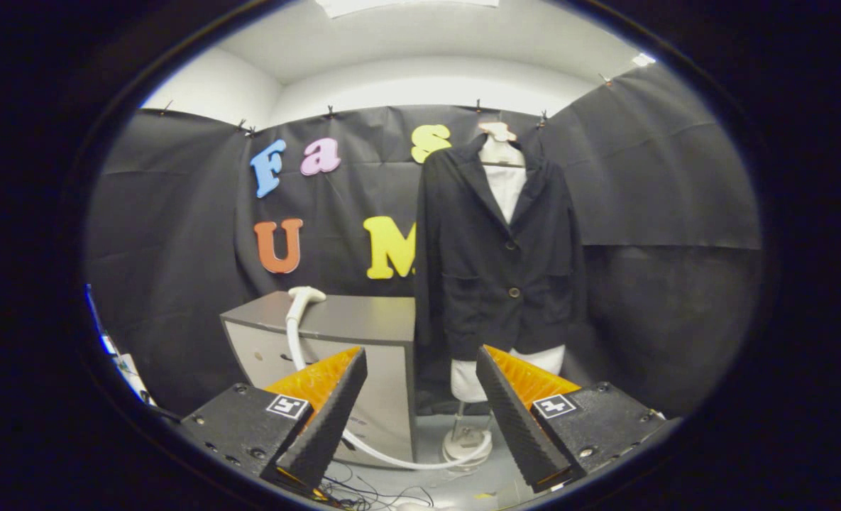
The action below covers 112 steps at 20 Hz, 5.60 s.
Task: Iron the clothes twice with a garment steamer, once on the left side and once on the right side.
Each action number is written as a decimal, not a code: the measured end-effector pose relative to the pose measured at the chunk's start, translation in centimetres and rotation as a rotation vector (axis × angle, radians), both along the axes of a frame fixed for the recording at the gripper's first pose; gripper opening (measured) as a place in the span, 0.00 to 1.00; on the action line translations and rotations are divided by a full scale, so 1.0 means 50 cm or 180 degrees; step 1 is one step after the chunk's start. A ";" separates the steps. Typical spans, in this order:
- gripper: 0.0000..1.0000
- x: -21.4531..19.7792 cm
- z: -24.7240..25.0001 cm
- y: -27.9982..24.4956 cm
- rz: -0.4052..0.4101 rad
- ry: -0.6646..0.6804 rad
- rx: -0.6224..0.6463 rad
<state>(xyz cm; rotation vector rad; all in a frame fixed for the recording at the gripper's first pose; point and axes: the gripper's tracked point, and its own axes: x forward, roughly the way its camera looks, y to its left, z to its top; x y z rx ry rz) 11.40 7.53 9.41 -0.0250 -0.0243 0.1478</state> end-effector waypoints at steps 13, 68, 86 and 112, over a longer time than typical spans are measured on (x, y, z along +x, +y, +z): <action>0.99 0.406 0.020 0.422 0.1054 0.0607 -0.0339; 0.38 0.277 0.347 -0.004 -0.0061 -0.0200 0.0430; 0.38 0.445 0.512 -0.156 -0.0401 -0.0617 0.0290; 0.39 0.485 0.196 -0.267 -0.0741 0.0182 0.0010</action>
